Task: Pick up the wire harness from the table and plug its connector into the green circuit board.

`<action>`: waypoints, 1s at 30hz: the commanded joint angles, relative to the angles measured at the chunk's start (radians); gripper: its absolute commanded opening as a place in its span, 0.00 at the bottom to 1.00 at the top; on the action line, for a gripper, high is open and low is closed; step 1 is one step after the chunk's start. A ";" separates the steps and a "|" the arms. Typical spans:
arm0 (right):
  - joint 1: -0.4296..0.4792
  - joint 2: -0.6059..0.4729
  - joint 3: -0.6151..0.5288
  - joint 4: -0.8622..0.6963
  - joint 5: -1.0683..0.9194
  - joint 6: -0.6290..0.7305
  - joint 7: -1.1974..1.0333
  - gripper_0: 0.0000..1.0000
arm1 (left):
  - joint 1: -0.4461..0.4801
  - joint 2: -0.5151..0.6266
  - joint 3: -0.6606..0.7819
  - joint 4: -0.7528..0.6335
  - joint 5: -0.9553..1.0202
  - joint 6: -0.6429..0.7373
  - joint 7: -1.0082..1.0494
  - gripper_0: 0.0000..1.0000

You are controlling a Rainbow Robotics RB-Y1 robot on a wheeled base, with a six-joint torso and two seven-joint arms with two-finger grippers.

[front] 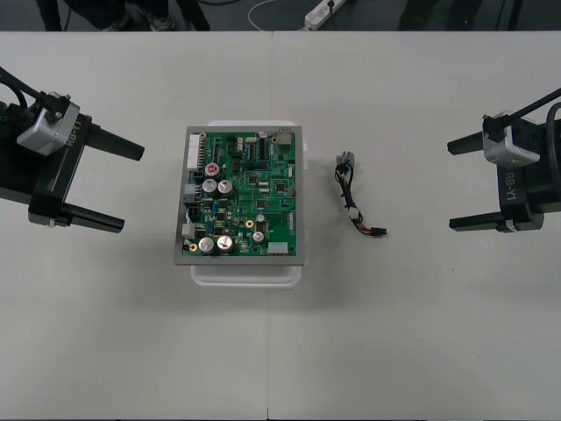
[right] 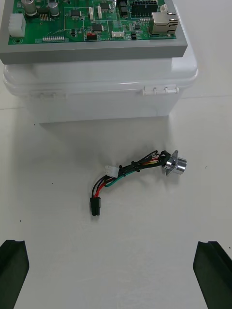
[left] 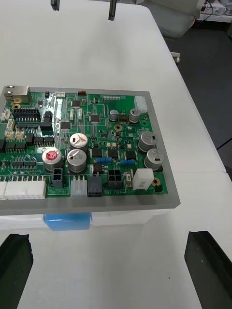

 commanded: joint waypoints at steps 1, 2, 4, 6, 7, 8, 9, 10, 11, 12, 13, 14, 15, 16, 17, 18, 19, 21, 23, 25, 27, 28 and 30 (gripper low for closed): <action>0.009 0.005 -0.025 -0.028 0.000 -0.004 -0.047 1.00 | -0.077 0.038 -0.041 -0.022 0.015 -0.029 0.107 0.92; 0.009 0.005 -0.025 -0.028 0.000 -0.004 -0.047 1.00 | -0.085 0.038 -0.047 -0.022 0.015 -0.029 0.113 0.92; 0.009 0.005 -0.025 -0.028 0.000 -0.004 -0.047 1.00 | -0.095 0.038 -0.055 -0.022 0.015 -0.029 0.121 0.92; 0.009 0.005 -0.025 -0.028 0.000 -0.004 -0.047 1.00 | -0.106 0.038 -0.064 -0.022 0.016 -0.029 0.129 0.92; 0.009 0.005 -0.025 -0.028 0.000 -0.004 -0.047 1.00 | -0.115 0.038 -0.069 -0.022 0.015 -0.029 0.133 0.92; 0.009 0.005 -0.025 -0.028 0.000 -0.004 -0.047 1.00 | -0.125 0.038 -0.076 -0.022 0.015 -0.029 0.141 0.92; 0.009 0.005 -0.025 -0.028 0.000 -0.004 -0.047 1.00 | -0.132 0.038 -0.084 -0.022 0.016 -0.029 0.147 0.92; 0.009 0.005 -0.025 -0.028 0.000 -0.004 -0.047 1.00 | -0.137 0.038 -0.087 -0.022 0.016 -0.029 0.150 0.92; 0.009 0.005 -0.025 -0.028 0.000 -0.004 -0.047 1.00 | -0.143 0.038 -0.092 -0.022 0.018 -0.029 0.156 0.92; 0.009 0.005 -0.025 -0.028 0.000 -0.004 -0.047 1.00 | -0.149 0.038 -0.099 -0.022 0.019 -0.029 0.162 0.92; 0.009 0.005 -0.025 -0.028 0.000 -0.004 -0.047 1.00 | -0.151 0.038 -0.102 -0.022 0.019 -0.029 0.164 0.92; 0.009 0.005 -0.025 -0.028 0.000 -0.004 -0.047 1.00 | -0.160 0.033 -0.110 -0.022 0.022 -0.029 0.170 0.92; 0.009 0.005 -0.025 -0.028 0.000 -0.004 -0.047 1.00 | -0.168 0.029 -0.113 -0.022 0.022 -0.029 0.175 0.92; 0.009 0.005 -0.025 -0.028 0.000 -0.004 -0.047 1.00 | -0.171 0.026 -0.113 -0.022 0.022 -0.029 0.178 0.92; 0.009 0.005 -0.025 -0.028 0.000 -0.004 -0.047 1.00 | -0.178 0.018 -0.113 -0.022 0.021 -0.029 0.184 0.92; 0.009 0.005 -0.025 -0.028 0.000 -0.004 -0.047 1.00 | -0.184 0.012 -0.113 -0.022 0.021 -0.029 0.191 0.92; 0.009 0.005 -0.025 -0.028 0.000 -0.004 -0.047 1.00 | -0.187 0.009 -0.113 -0.022 0.021 -0.029 0.193 0.92; 0.009 0.005 -0.025 -0.028 0.000 -0.004 -0.047 1.00 | -0.203 -0.004 -0.115 -0.022 0.012 -0.029 0.208 0.92; 0.009 0.005 -0.025 -0.028 0.000 -0.004 -0.047 1.00 | -0.214 -0.014 -0.113 -0.022 -0.004 -0.029 0.214 0.93; 0.009 0.005 -0.025 -0.028 0.000 -0.004 -0.047 1.00 | -0.226 -0.025 -0.115 -0.022 -0.027 -0.029 0.222 0.92; -0.006 0.002 -0.018 -0.033 0.000 -0.004 -0.047 1.00 | -0.238 -0.036 -0.113 -0.022 -0.042 -0.029 0.230 0.92; -0.014 0.002 -0.014 -0.033 0.000 -0.004 -0.049 1.00 | -0.246 -0.045 -0.115 -0.021 -0.054 -0.029 0.234 0.92; -0.037 -0.007 -0.003 -0.040 -0.003 -0.004 -0.050 1.00 | -0.258 -0.068 -0.115 -0.021 -0.070 -0.029 0.242 0.92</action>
